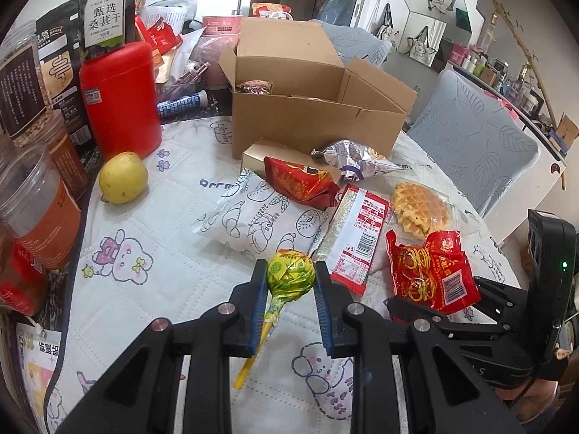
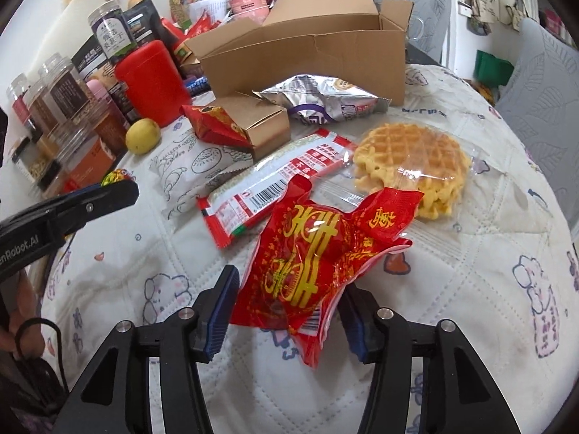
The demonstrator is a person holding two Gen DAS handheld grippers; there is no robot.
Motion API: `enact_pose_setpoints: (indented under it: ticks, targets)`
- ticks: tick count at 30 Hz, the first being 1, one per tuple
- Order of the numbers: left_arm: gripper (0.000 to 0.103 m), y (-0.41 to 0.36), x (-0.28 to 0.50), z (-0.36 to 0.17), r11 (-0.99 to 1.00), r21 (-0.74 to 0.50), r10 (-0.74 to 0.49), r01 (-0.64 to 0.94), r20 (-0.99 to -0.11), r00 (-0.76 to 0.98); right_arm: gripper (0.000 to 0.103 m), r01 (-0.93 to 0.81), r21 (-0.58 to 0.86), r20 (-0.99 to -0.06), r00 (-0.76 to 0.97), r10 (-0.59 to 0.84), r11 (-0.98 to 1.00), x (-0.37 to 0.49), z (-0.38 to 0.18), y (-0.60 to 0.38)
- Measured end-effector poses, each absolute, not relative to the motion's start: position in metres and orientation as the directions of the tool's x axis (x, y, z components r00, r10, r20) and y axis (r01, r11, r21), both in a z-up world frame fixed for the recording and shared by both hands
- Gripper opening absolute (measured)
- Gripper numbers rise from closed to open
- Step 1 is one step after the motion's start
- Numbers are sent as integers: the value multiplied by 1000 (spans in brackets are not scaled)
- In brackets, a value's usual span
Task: Organize snacks
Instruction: 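Grasp the red snack bag with the right gripper and lift it, then carry the lollipop with the left gripper while the right gripper carries the red bag into the box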
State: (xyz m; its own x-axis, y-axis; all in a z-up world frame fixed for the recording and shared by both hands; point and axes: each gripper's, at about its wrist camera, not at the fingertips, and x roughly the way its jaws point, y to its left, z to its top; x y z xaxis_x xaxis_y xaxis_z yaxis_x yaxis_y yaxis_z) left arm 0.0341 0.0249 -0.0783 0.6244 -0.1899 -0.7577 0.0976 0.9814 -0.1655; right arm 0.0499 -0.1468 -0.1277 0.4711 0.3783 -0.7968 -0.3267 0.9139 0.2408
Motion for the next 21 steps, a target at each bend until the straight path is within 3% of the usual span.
enact_pose_setpoints:
  ticks: [6, 21]
  targets:
    - [24, 23, 34, -78, 984, -148, -176, 97, -760, 625, 40, -325, 248, -775, 499, 388, 913, 49, -126, -152]
    - [25, 6, 34, -55, 980, -111, -192, 163, -730, 656, 38, -365, 297, -720, 521, 458, 882, 25, -95, -167]
